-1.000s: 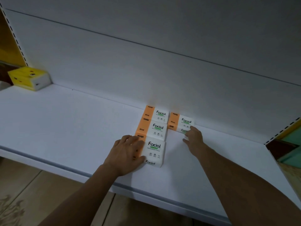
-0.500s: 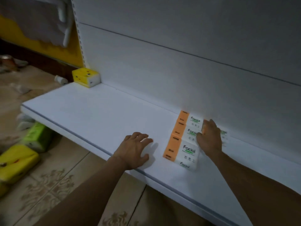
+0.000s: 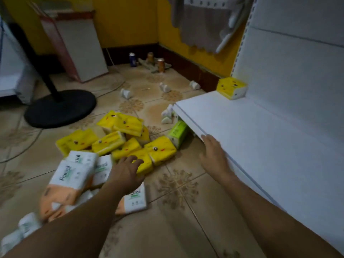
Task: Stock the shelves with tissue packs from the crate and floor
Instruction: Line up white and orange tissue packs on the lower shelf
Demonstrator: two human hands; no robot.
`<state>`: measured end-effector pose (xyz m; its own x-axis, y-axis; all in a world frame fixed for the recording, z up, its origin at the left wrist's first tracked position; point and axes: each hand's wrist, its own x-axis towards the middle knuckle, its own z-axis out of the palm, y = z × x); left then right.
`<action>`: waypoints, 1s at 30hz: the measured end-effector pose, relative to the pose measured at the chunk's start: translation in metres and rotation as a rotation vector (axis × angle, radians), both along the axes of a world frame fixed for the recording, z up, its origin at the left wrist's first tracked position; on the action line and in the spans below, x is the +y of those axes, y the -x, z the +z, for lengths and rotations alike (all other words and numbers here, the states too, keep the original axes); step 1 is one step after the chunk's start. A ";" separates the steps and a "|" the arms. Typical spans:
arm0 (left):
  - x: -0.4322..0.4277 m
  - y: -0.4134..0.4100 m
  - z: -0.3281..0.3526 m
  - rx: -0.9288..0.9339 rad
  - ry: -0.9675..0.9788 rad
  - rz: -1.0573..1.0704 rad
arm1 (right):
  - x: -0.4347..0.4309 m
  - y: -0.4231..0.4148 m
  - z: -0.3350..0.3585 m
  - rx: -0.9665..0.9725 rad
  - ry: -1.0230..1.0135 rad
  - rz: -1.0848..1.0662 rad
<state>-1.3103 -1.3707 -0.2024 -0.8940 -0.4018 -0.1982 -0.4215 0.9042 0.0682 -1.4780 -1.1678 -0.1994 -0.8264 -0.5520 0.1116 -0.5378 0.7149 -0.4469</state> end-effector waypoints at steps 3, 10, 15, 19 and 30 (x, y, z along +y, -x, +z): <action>-0.027 -0.030 -0.025 -0.108 -0.091 0.155 | -0.066 -0.042 -0.040 -0.258 -0.108 0.227; -0.019 -0.042 -0.073 -0.238 -0.382 0.369 | -0.125 -0.129 -0.112 -0.669 -0.304 0.342; -0.006 -0.035 -0.090 -0.272 -0.454 0.492 | -0.119 -0.127 -0.118 -0.575 -0.262 0.263; -0.010 -0.021 -0.081 -0.163 -0.478 0.523 | -0.103 -0.109 -0.101 -0.672 -0.084 0.150; 0.098 0.092 0.013 0.537 -0.431 0.046 | 0.018 -0.028 0.019 -0.614 0.455 -0.239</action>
